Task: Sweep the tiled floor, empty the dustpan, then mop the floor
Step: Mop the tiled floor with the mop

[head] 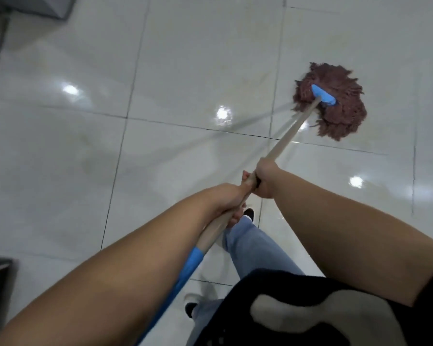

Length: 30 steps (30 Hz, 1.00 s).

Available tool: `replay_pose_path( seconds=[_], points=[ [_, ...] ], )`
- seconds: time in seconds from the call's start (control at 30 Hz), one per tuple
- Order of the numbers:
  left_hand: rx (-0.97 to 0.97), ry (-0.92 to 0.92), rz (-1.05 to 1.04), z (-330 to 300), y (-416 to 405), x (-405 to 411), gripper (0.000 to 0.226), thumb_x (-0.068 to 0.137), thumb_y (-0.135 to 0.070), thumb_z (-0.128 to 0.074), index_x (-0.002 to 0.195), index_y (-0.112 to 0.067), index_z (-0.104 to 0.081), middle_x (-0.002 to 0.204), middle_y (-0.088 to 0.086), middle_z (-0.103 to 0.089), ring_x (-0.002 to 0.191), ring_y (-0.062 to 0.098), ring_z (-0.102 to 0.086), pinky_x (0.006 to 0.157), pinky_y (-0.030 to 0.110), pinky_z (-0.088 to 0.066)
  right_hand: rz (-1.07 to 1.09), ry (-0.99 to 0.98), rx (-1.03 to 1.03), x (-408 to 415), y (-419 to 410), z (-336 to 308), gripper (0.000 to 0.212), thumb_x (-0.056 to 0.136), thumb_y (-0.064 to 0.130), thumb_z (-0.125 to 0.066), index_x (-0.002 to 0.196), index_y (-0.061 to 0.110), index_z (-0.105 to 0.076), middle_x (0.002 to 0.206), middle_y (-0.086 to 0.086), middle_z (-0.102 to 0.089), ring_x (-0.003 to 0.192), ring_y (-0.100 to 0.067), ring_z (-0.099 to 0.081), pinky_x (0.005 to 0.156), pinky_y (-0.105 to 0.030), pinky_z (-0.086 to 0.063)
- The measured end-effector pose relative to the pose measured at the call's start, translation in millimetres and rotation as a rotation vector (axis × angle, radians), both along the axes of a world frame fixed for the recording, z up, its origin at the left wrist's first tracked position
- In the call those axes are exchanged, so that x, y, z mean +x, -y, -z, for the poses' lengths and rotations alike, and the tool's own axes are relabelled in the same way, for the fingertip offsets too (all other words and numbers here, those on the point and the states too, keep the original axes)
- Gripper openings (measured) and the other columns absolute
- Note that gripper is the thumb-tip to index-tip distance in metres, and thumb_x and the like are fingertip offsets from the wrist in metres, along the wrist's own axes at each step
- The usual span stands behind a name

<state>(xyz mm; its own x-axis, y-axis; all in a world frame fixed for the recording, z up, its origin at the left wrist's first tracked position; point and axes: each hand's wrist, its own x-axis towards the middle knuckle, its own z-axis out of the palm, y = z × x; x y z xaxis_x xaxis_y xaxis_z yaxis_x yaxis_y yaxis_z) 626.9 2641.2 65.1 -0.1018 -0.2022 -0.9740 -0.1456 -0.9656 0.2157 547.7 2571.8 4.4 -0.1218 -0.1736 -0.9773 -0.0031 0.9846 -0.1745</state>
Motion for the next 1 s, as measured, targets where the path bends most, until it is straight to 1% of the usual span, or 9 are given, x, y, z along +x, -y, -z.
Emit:
replay_pose_path(
  seconds=[0.13, 0.23, 0.33, 0.43, 0.53, 0.63, 0.73, 0.87, 1.0],
  points=[
    [0.044, 0.083, -0.052, -17, -105, 22, 0.063, 0.084, -0.071, -0.034, 0.067, -0.010, -0.043, 0.026, -0.002, -0.037, 0.020, 0.009, -0.031, 0.035, 0.007, -0.032, -0.024, 0.036, 0.024, 34, -104, 7, 0.031, 0.098, 0.040, -0.034, 0.100, 0.009, -0.038, 0.067, -0.012, -0.049, 0.054, -0.018, -0.047, 0.034, -0.018, -0.041],
    [0.058, 0.067, -0.147, -31, -189, 31, 0.059, 0.085, -0.069, -0.034, 0.072, -0.011, -0.041, 0.026, -0.003, -0.036, 0.020, 0.008, -0.031, 0.034, 0.006, -0.030, -0.078, 0.038, 0.017, 51, -184, 8, 0.027, 0.098, 0.040, -0.033, 0.104, 0.014, -0.039, 0.064, -0.012, -0.048, 0.051, -0.018, -0.045, 0.028, -0.010, -0.035],
    [0.050, 0.094, -0.225, -48, -274, 40, 0.061, 0.083, -0.070, -0.038, 0.073, -0.010, -0.045, 0.029, -0.003, -0.040, 0.022, 0.008, -0.034, 0.033, 0.008, -0.031, -0.172, 0.047, 0.041, 66, -264, -1, 0.033, 0.097, 0.041, -0.035, 0.090, 0.009, -0.038, 0.063, -0.013, -0.050, 0.050, -0.019, -0.049, 0.027, -0.012, -0.036],
    [0.080, 0.107, -0.335, -63, -363, 50, 0.054, 0.086, -0.063, -0.044, 0.074, -0.010, -0.049, 0.035, -0.002, -0.044, 0.025, 0.008, -0.038, 0.033, 0.010, -0.033, -0.254, 0.067, 0.035, 82, -348, -20, 0.031, 0.099, 0.039, -0.031, 0.100, 0.008, -0.037, 0.062, -0.013, -0.051, 0.048, -0.020, -0.050, 0.030, -0.017, -0.039],
    [0.128, -0.002, -0.434, -83, -447, 58, 0.037, 0.093, -0.048, -0.044, 0.081, -0.014, -0.049, 0.040, -0.002, -0.048, 0.033, 0.009, -0.046, 0.038, 0.015, -0.040, -0.335, 0.115, 0.052, 96, -424, -38, 0.031, 0.100, 0.037, -0.028, 0.110, 0.010, -0.038, 0.057, -0.013, -0.047, 0.045, -0.021, -0.047, 0.034, -0.022, -0.038],
    [0.223, -0.039, -0.500, -100, -503, 62, 0.037, 0.091, -0.056, -0.039, 0.094, -0.020, -0.049, 0.041, 0.000, -0.046, 0.034, 0.011, -0.046, 0.039, 0.016, -0.042, -0.403, 0.124, 0.122, 104, -477, -49, 0.047, 0.100, 0.042, -0.029, 0.126, 0.005, -0.041, 0.056, -0.015, -0.050, 0.046, -0.020, -0.047, 0.038, -0.023, -0.038],
    [0.228, 0.035, -0.473, -97, -518, 57, 0.043, 0.087, -0.062, -0.036, 0.094, -0.022, -0.049, 0.039, -0.005, -0.038, 0.030, 0.008, -0.034, 0.037, 0.011, -0.031, -0.444, 0.118, 0.133, 106, -493, -49, 0.041, 0.100, 0.041, -0.030, 0.120, 0.008, -0.042, 0.056, -0.014, -0.049, 0.046, -0.019, -0.047, 0.036, -0.021, -0.038],
    [0.186, 0.077, -0.495, -80, -487, 42, 0.057, 0.084, -0.070, -0.037, 0.094, -0.015, -0.051, 0.048, 0.001, -0.038, 0.025, 0.009, -0.031, 0.037, 0.009, -0.029, -0.432, 0.127, 0.091, 97, -465, -40, 0.029, 0.100, 0.036, -0.028, 0.099, 0.008, -0.036, 0.059, -0.012, -0.045, 0.045, -0.017, -0.040, 0.027, -0.009, -0.033],
    [0.165, 0.083, -0.526, -69, -431, 38, 0.062, 0.083, -0.072, -0.038, 0.093, -0.012, -0.053, 0.054, 0.004, -0.041, 0.025, 0.010, -0.032, 0.037, 0.010, -0.031, -0.412, 0.156, 0.071, 92, -410, -37, 0.036, 0.099, 0.043, -0.031, 0.106, 0.008, -0.040, 0.059, -0.010, -0.047, 0.046, -0.015, -0.042, 0.030, -0.013, -0.036]
  ],
)
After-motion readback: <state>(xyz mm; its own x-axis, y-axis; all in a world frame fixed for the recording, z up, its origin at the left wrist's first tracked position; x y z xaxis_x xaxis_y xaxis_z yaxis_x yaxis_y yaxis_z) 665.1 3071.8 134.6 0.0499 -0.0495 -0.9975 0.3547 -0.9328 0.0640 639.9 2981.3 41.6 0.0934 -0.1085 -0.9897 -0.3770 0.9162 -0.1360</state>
